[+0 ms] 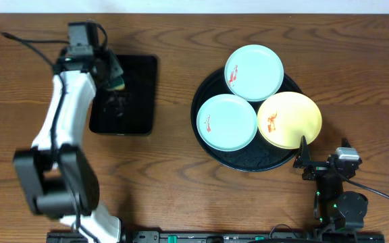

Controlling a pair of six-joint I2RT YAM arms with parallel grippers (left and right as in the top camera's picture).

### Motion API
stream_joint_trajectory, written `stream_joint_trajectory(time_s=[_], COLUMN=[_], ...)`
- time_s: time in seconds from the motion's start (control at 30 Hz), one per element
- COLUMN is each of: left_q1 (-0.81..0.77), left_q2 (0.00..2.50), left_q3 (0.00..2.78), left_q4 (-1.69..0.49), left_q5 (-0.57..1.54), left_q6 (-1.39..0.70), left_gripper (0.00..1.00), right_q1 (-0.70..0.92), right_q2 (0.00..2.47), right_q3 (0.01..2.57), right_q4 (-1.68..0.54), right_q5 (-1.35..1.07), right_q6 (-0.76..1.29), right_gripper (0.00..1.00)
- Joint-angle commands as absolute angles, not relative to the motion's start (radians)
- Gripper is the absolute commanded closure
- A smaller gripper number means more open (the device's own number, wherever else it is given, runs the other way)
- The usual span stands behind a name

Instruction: Clean dirty plates on tray and stack at the side

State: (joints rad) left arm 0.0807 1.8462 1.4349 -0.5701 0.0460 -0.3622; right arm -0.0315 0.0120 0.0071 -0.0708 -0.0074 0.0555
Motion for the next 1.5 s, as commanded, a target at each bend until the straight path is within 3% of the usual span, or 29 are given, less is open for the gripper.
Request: stream_joint_trajectory(time_s=[0.0,0.53,1.47], left_q1=[0.082,0.082,0.082], left_q2=[1.896,1.483,1.503], left_q3=[1.418,1.442,1.437], left_q4=[-0.550,-0.416,-0.390], left_q5=[0.045,0.154,0.154], left_q6=[-0.364,-0.364,-0.364], left_gripper=[0.92,0.93,0.93], right_q1=[-0.025,-0.025,-0.025], right_q2=[0.007,0.007,0.007], right_q3=[0.006,0.006,0.006], right_q4=[-0.075,-0.075,-0.075], right_q5=[-0.005,-0.005,-0.005], right_q6=[0.044,0.044,0.044], right_gripper=[0.01,0.01,0.01])
